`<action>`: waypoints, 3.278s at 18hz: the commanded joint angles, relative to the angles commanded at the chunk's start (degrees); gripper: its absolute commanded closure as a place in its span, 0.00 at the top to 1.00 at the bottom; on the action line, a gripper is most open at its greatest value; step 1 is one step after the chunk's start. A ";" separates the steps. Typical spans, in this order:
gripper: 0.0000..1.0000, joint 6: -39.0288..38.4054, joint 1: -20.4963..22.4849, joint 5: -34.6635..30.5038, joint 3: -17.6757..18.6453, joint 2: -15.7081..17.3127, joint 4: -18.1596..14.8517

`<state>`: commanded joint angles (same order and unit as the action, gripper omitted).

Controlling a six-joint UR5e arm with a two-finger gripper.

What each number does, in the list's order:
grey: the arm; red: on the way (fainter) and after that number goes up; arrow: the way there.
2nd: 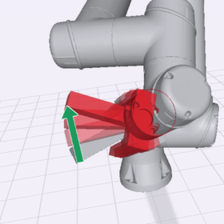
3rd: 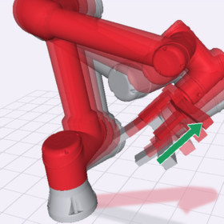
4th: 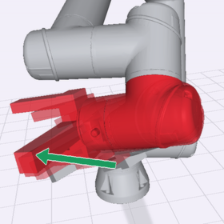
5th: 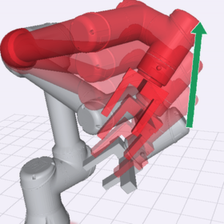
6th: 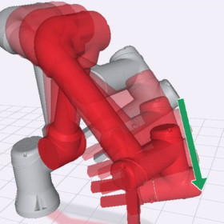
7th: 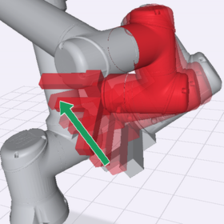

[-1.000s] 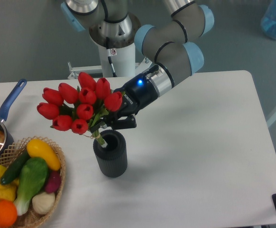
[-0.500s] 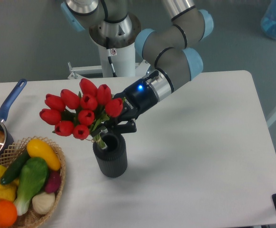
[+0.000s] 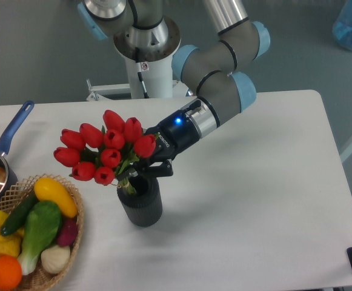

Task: Insert the flowers into the vase
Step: 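Push the tulip stems deeper into the vase and straighten the bunch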

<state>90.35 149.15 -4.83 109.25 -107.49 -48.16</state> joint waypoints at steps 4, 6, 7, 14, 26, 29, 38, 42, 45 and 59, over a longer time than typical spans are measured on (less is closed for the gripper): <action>0.05 0.52 0.09 0.00 0.96 0.00 0.00; 0.05 0.88 0.44 0.00 1.41 0.00 0.00; 0.05 0.88 0.61 -0.09 1.41 0.00 0.00; 0.05 1.05 2.46 -0.18 2.11 0.09 -0.09; 0.08 5.18 2.81 -0.18 3.78 -1.76 -0.09; 0.08 5.54 2.72 -0.18 3.96 -2.02 -0.09; 0.11 5.80 2.99 -0.26 3.78 -2.81 -0.09; 0.15 5.80 3.16 -0.26 3.43 -2.99 -0.09; 0.22 6.06 3.25 -0.35 3.52 -3.16 -0.09; 0.57 10.55 3.25 -0.35 3.52 -4.31 0.00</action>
<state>100.90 152.40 -5.19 112.76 -111.80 -48.16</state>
